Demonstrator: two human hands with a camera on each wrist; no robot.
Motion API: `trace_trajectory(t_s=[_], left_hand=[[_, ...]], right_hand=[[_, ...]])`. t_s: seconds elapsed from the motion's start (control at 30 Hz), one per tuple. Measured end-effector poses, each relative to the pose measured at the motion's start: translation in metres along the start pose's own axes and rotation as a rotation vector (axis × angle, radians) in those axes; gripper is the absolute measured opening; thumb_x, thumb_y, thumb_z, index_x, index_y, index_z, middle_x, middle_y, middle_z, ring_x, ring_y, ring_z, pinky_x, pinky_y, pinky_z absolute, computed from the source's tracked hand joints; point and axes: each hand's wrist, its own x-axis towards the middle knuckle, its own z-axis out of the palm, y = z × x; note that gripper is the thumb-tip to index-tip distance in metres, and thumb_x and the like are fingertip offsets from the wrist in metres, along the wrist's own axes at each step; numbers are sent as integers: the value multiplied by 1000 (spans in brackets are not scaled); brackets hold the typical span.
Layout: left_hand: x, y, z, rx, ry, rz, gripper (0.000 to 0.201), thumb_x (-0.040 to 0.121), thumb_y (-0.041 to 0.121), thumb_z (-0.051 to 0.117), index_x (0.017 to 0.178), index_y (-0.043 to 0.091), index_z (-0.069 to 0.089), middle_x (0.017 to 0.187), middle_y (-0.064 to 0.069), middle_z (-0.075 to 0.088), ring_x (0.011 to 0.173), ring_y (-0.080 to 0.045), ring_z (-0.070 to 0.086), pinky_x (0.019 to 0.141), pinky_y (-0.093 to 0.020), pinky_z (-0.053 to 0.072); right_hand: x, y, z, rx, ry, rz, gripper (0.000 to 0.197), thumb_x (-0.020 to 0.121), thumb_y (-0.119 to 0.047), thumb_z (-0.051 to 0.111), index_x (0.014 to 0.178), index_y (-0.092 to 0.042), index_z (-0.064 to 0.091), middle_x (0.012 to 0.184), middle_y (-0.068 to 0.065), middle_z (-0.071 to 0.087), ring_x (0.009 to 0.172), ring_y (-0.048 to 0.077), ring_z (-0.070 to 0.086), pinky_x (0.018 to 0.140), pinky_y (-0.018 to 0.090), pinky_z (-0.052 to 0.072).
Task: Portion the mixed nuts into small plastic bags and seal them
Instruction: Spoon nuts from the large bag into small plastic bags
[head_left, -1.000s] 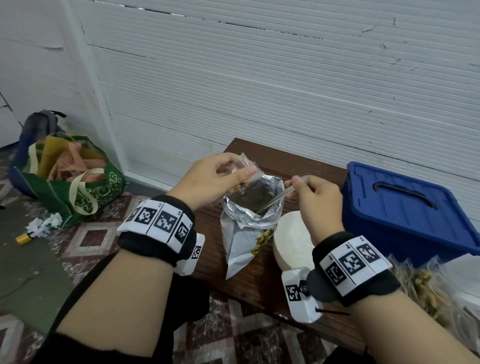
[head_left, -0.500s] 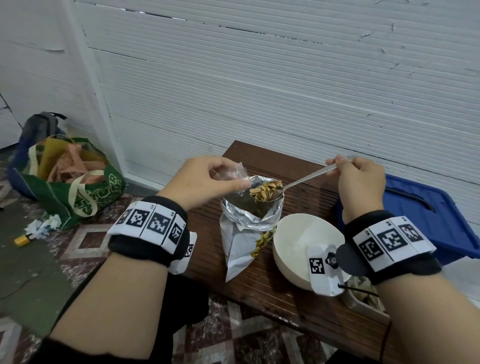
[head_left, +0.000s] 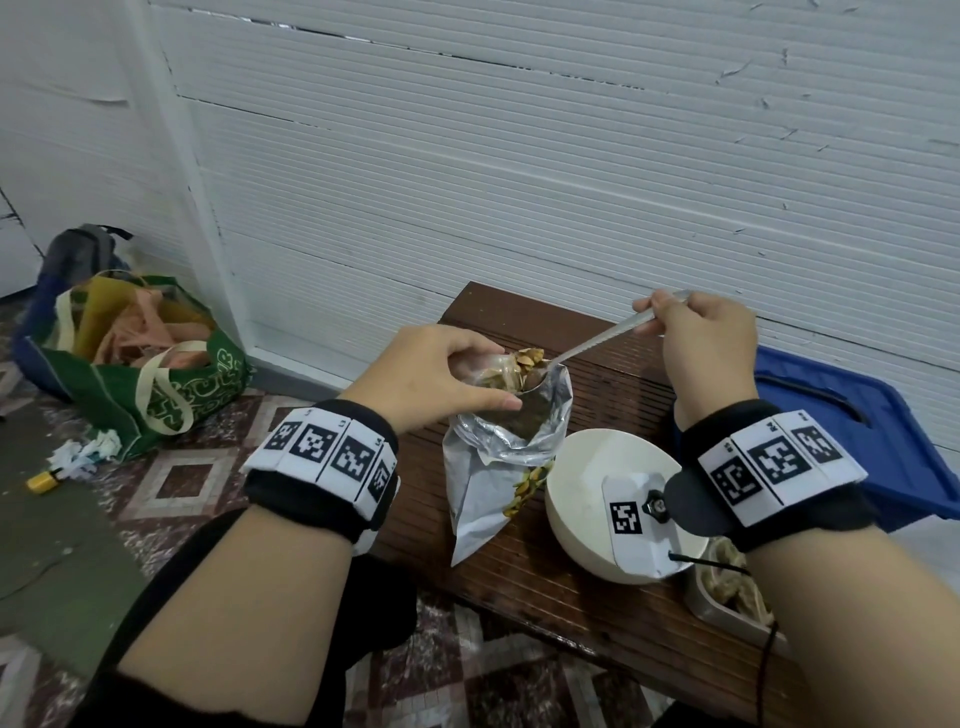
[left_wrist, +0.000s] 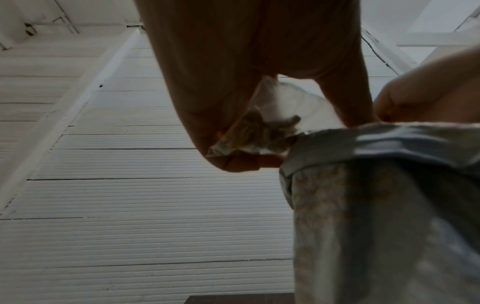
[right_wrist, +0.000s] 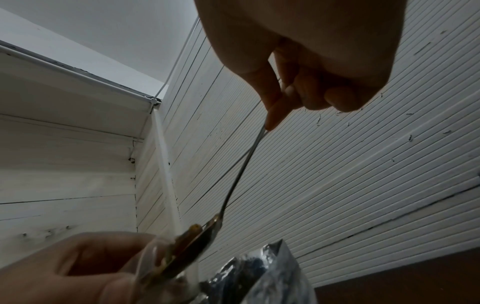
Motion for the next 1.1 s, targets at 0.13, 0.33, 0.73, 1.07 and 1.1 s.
trace_trajectory(t_s=[0.13, 0.33, 0.73, 1.07, 1.1], left_hand=[[1, 2, 5, 3, 8, 17, 55, 60, 49, 84, 109, 29, 70, 98, 17, 66, 89, 5, 60, 80, -12, 49], [2, 4, 10, -6, 40, 47, 46, 65, 49, 81, 106, 30, 69, 93, 19, 67, 86, 7, 60, 73, -8, 46], [2, 1, 8, -155, 53, 5, 46, 63, 36, 86, 103, 29, 64, 95, 13, 68, 91, -2, 64, 78, -11, 50], [-1, -4, -3, -222, 89, -34, 34, 67, 35, 82, 88, 43, 57, 98, 12, 62, 90, 0, 57, 78, -12, 45], [-1, -4, -3, -226, 85, -38, 34, 67, 36, 82, 88, 43, 57, 98, 11, 62, 90, 1, 57, 79, -12, 45]], right_hand=[[-6, 0, 6, -4, -44, -3, 43, 95, -19, 54, 53, -16, 62, 83, -13, 70, 93, 10, 63, 93, 33, 45], [-13, -4, 11, 28, -120, -46, 41, 96, -17, 53, 57, -12, 64, 87, -11, 71, 95, 5, 62, 91, 27, 39], [-16, -20, 1, 167, -162, -341, 25, 97, -18, 54, 76, -23, 68, 84, -2, 70, 77, 3, 63, 74, 18, 48], [-9, -13, -10, 104, 165, -253, 28, 96, -21, 52, 73, -29, 64, 74, -11, 65, 70, 5, 61, 76, 25, 50], [-10, -10, -9, 62, 151, -251, 29, 96, -21, 52, 72, -30, 64, 74, -10, 65, 71, 8, 61, 74, 25, 49]])
